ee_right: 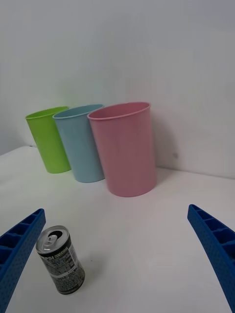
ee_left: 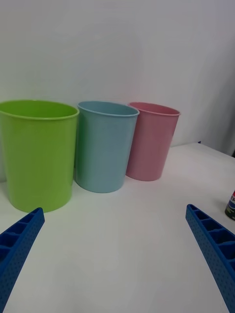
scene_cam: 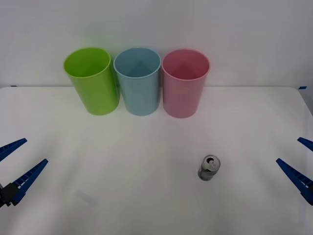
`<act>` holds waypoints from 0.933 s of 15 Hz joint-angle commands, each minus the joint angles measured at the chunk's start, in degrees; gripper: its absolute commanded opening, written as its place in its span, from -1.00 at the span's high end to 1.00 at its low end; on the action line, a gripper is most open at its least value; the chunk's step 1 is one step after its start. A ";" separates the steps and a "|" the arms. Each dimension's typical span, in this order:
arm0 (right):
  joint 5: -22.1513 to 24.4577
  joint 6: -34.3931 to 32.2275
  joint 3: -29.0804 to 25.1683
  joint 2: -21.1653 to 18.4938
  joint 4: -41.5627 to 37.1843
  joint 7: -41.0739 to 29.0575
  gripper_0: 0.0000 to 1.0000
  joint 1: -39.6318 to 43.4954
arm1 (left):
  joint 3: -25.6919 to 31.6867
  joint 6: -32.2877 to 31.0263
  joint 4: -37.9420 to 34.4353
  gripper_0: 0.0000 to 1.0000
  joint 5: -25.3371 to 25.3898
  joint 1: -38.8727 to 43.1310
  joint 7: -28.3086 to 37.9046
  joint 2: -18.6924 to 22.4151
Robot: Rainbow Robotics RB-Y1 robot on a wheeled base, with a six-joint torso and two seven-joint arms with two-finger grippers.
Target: Grasp the object on the table and drop it into the matching bin: aluminum can to the light blue bin, PET bottle to the pink bin.
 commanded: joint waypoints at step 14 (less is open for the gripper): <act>5.29 -1.10 4.69 -0.29 3.94 1.76 -1.00 -1.54 | 0.00 0.00 0.00 -1.00 0.00 0.00 0.00 0.00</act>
